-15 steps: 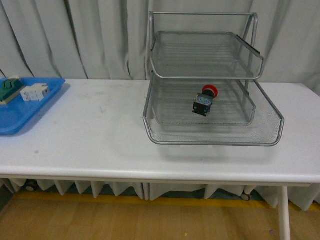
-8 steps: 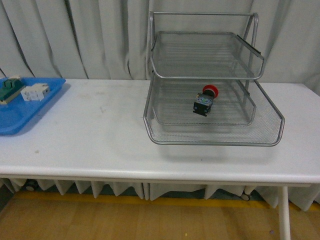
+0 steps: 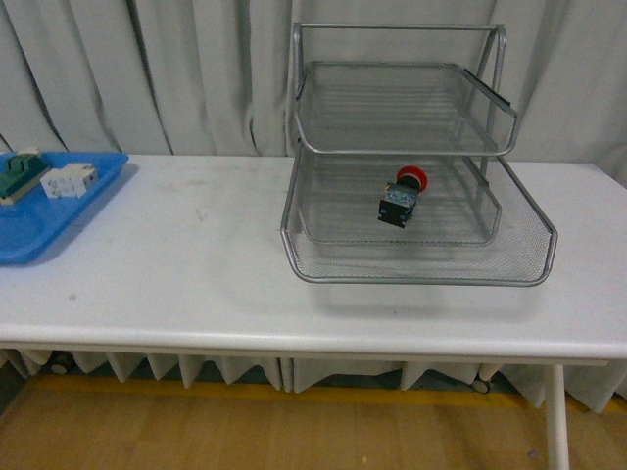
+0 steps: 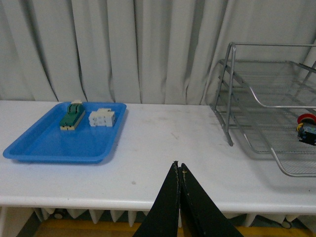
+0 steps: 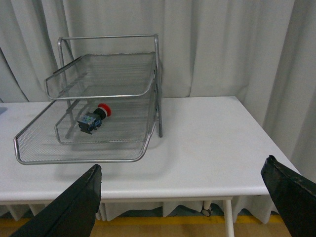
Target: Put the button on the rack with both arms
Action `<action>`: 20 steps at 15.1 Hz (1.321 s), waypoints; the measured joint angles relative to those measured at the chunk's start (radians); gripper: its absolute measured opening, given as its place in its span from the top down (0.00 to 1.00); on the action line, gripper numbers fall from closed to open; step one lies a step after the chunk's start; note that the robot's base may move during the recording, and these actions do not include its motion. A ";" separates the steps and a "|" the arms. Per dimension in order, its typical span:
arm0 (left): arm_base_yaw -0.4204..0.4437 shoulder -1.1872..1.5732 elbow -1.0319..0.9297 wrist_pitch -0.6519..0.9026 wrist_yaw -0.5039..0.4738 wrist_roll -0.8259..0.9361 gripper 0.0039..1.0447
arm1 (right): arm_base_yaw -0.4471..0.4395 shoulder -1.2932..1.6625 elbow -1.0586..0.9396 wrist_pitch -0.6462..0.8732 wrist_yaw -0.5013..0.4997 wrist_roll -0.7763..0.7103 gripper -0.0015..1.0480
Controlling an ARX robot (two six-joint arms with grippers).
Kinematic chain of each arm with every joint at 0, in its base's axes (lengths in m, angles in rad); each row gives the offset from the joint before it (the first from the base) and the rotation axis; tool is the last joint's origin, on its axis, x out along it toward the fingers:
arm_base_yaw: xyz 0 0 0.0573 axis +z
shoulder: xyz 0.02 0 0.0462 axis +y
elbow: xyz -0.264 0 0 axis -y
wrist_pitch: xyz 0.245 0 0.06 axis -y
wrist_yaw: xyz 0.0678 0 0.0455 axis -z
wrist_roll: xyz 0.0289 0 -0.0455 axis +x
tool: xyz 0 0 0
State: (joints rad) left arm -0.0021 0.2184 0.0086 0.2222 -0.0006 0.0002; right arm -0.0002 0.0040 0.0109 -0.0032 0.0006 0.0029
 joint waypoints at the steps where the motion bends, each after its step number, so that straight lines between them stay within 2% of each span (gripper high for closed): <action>1: 0.000 -0.013 0.000 -0.015 0.000 0.000 0.99 | 0.000 0.000 0.000 0.000 0.000 0.000 0.06; 3: 0.000 -0.042 0.000 -0.046 0.000 0.000 0.99 | 0.000 0.000 0.000 0.000 0.000 0.000 0.06; 5: 0.000 -0.191 0.000 -0.237 0.000 0.000 0.99 | 0.000 0.000 0.000 0.000 0.000 0.000 0.06; 15: 0.000 -0.209 0.000 -0.225 0.000 0.000 0.99 | 0.000 0.000 0.000 0.000 0.000 0.000 0.06; 16: 0.000 -0.209 0.000 -0.225 0.000 0.000 0.93 | 0.000 0.000 0.000 0.000 0.000 0.000 0.06; 18: 0.000 -0.209 0.000 -0.225 0.000 0.000 0.76 | 0.000 0.000 0.000 0.000 0.000 0.000 0.06; 20: 0.000 -0.209 0.000 -0.225 0.000 0.000 0.55 | 0.000 0.000 0.000 0.000 0.000 0.000 0.06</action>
State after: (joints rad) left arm -0.0021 0.0090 0.0090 -0.0032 -0.0006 -0.0002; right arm -0.0002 0.0040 0.0109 -0.0032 0.0006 0.0029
